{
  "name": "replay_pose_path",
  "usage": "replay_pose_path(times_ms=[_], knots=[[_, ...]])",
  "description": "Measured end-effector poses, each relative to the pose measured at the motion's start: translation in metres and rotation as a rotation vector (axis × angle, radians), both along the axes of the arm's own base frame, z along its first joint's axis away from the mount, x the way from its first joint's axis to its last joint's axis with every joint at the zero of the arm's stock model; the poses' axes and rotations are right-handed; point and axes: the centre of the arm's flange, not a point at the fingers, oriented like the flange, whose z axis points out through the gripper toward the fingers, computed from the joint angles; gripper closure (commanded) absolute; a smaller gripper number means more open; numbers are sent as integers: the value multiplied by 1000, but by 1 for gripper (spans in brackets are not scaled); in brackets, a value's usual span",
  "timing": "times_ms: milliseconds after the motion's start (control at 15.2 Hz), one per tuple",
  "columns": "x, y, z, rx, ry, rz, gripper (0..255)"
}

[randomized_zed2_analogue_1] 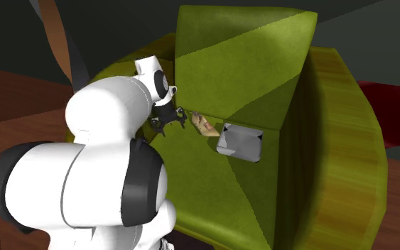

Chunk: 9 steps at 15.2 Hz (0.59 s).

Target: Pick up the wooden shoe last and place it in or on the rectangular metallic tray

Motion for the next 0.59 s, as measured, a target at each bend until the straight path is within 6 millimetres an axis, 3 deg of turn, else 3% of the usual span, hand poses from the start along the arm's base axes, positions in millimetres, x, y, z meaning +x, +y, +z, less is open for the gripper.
replay_pose_path(times_ms=[594], knots=[[44,-87,-36,-89,14,114,0]])
